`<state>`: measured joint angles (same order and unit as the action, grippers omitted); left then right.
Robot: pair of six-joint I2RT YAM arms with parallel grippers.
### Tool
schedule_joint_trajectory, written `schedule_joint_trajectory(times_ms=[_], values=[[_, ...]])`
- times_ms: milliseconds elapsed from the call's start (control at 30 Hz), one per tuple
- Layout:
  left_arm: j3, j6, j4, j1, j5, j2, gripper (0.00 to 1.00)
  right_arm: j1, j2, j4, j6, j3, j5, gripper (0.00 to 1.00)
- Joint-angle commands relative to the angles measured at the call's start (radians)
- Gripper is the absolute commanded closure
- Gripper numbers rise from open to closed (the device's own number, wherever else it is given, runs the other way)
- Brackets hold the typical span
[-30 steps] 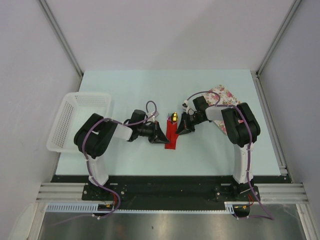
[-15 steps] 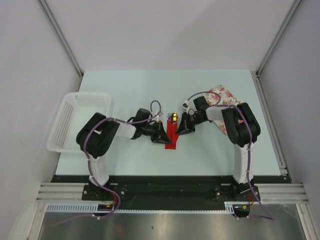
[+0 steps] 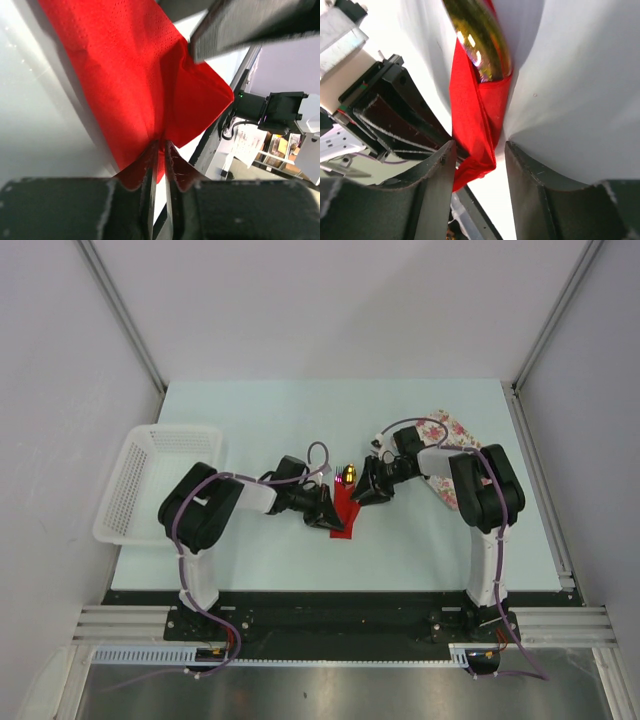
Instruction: Place the utensils on the paper napkin and roll it up
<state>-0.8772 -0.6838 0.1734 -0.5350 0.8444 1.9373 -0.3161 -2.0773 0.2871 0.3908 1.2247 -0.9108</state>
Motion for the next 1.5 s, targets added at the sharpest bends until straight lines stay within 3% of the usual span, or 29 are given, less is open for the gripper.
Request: schedule_joint_trajectory(times_ms=[0, 200, 367, 467, 667, 1067, 1300, 1467], values=[[-0.012, 0.069, -0.074, -0.017, -0.036, 0.032, 0.81, -0.014, -0.010, 0.047, -0.047, 0.059, 0.066, 0.51], [-0.025, 0.087, -0.089, -0.017, -0.034, 0.031, 0.77, -0.043, -0.046, 0.122, -0.128, 0.082, 0.107, 0.59], [-0.006, 0.063, -0.046, -0.016, -0.015, 0.012, 0.74, -0.041, -0.058, 0.175, -0.188, 0.082, 0.138, 0.85], [0.038, -0.028, 0.082, -0.003, 0.031, -0.007, 0.71, -0.041, -0.061, 0.192, -0.231, 0.078, 0.165, 1.00], [0.080, -0.121, 0.279, 0.010, 0.068, -0.098, 0.66, -0.040, -0.082, 0.199, -0.285, 0.070, 0.220, 1.00], [0.100, -0.184, 0.307, -0.005, 0.056, -0.052, 0.71, -0.037, -0.090, 0.165, -0.274, 0.058, 0.228, 1.00], [-0.020, 0.007, 0.008, -0.059, 0.028, 0.015, 0.69, -0.028, -0.099, 0.159, -0.265, 0.062, 0.227, 1.00], [-0.054, 0.066, -0.095, -0.056, 0.001, 0.058, 0.65, -0.028, -0.096, 0.159, -0.265, 0.061, 0.228, 1.00]])
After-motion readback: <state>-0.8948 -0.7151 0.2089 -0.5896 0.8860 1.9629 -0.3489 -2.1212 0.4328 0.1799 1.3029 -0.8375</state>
